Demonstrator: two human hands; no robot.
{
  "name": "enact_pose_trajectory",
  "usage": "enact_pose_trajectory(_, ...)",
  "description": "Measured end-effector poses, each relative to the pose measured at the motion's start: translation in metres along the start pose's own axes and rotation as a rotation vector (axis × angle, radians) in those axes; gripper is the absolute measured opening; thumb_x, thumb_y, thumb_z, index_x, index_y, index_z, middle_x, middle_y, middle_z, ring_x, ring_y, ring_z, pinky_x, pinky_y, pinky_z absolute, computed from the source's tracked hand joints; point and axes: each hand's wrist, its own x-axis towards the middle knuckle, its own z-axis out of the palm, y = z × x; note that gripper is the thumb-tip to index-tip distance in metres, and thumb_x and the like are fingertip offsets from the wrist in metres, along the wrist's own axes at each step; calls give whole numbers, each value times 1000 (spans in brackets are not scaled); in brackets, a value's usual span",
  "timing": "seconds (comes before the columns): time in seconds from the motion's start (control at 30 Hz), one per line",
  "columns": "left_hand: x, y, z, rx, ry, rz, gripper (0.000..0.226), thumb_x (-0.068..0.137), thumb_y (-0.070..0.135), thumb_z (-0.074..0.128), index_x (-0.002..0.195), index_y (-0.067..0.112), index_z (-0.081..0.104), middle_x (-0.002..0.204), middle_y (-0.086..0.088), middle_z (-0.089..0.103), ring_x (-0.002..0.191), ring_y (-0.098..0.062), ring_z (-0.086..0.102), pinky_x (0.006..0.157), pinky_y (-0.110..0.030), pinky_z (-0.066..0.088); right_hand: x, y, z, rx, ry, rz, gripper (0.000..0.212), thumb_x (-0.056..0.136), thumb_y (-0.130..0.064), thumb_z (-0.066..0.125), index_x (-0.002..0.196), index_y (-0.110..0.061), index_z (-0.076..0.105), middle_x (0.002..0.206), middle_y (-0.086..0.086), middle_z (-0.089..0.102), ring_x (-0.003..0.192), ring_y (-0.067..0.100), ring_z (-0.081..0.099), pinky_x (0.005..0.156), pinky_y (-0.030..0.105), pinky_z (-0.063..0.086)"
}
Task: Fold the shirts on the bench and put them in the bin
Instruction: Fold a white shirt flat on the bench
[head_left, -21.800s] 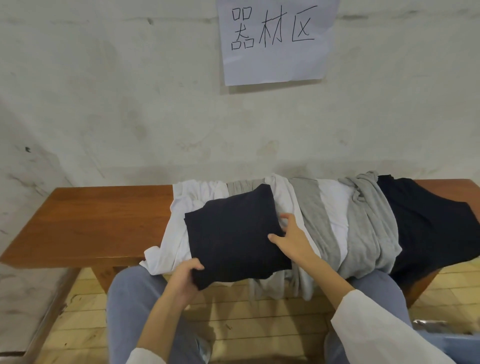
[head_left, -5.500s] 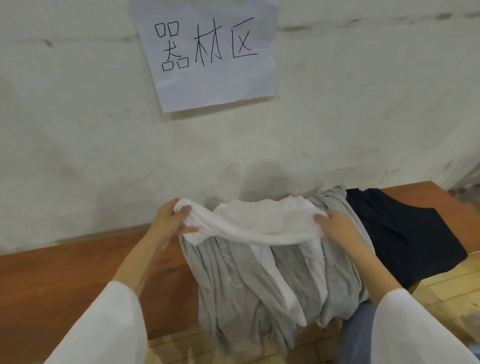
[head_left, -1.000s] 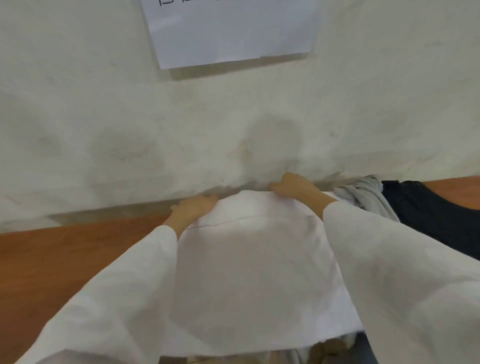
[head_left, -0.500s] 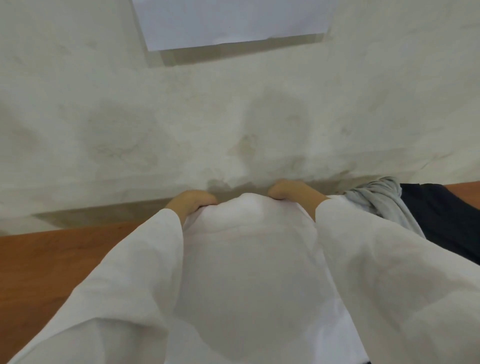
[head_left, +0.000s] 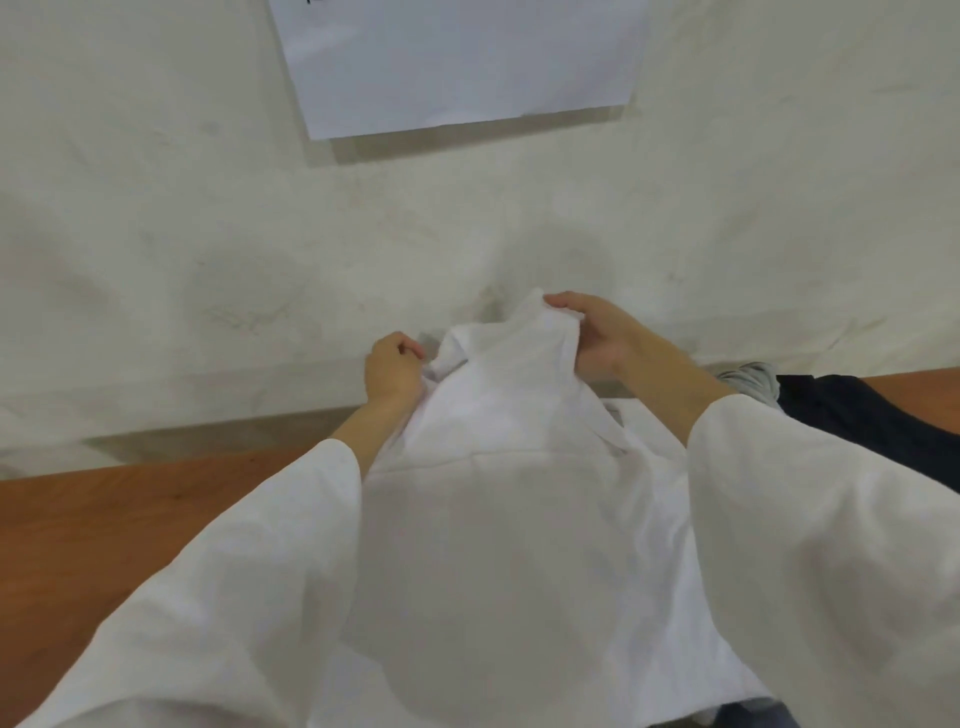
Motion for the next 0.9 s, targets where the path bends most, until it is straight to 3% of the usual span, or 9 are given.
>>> enact_pose_trajectory(0.13, -13, 24, -5, -34, -263, 14, 18, 92, 10, 50, 100, 6, 65, 107, -13, 62, 97, -27, 58, 78, -27, 42, -23, -5, 26, -243, -122, -40, 18, 81, -16, 62, 96, -6, 65, 84, 9, 70, 76, 22, 68, 73, 33, 57)
enact_pose_trajectory(0.23, -23, 44, -4, -353, -609, -311, 60, 93, 57, 41, 102, 3, 66, 104, -12, 67, 95, -28, 63, 89, -31, 48, -41, -7, 40, -342, -234, -103, 19, 81, -19, 60, 96, -9, 64, 87, 6, 69, 80, 20, 67, 80, 34, 52)
enact_pose_trajectory(0.27, -24, 47, -3, -476, -656, -377, 68, 90, 65, 38, 103, 4, 64, 102, -12, 66, 91, -30, 63, 88, -34, 49, -46, -9, 42, -321, -275, -125, 18, 81, -20, 59, 96, -10, 63, 90, 5, 67, 81, 20, 66, 81, 34, 52)
enact_pose_trajectory(0.33, -27, 57, -9, -637, -688, -458, 56, 95, 59, 35, 99, 9, 58, 85, -11, 61, 73, -25, 57, 71, -33, 46, -56, -15, 45, -238, -353, -155, 16, 83, -18, 58, 98, -13, 61, 90, 3, 63, 80, 19, 65, 75, 31, 53)
enact_pose_trajectory(0.43, -29, 75, -25, -863, -651, -525, 18, 95, 27, 50, 87, 11, 54, 74, -3, 53, 65, -18, 50, 62, -27, 40, -70, -23, 46, -324, -279, -248, 20, 92, -9, 51, 109, -17, 59, 88, -1, 66, 77, 13, 65, 64, 25, 53)
enact_pose_trajectory(0.57, -15, 100, -61, -1080, -523, -454, 17, 91, 11, 54, 74, 14, 54, 63, -1, 59, 55, -14, 56, 52, -22, 42, -78, -31, 38, -602, 116, -473, 42, 85, -9, 68, 125, -12, 57, 114, 5, 65, 101, 21, 64, 78, 28, 53)
enact_pose_trajectory(0.73, -22, 143, -117, -587, -225, -88, 14, 86, 4, 63, 79, 16, 60, 73, -4, 56, 60, -16, 51, 52, -24, 41, -103, -33, 40, -764, 355, -742, 14, 79, -1, 68, 83, -13, 62, 80, -1, 61, 83, 18, 58, 70, 23, 48)
enact_pose_trajectory(0.83, -48, 156, -140, -366, -205, 11, 17, 85, 4, 63, 74, 16, 57, 68, -4, 53, 53, -15, 46, 42, -15, 34, -119, -24, 45, -972, 519, -864, 11, 84, -8, 63, 90, -12, 70, 85, -1, 65, 79, 14, 57, 60, 13, 40)
enact_pose_trajectory(0.9, -75, 155, -151, -327, -168, 57, 10, 85, 6, 63, 77, 12, 62, 68, -4, 57, 56, -14, 52, 39, -11, 36, -133, -11, 45, -1029, 551, -918, 16, 86, -11, 62, 98, -13, 73, 94, 1, 68, 83, 15, 59, 64, 13, 40)
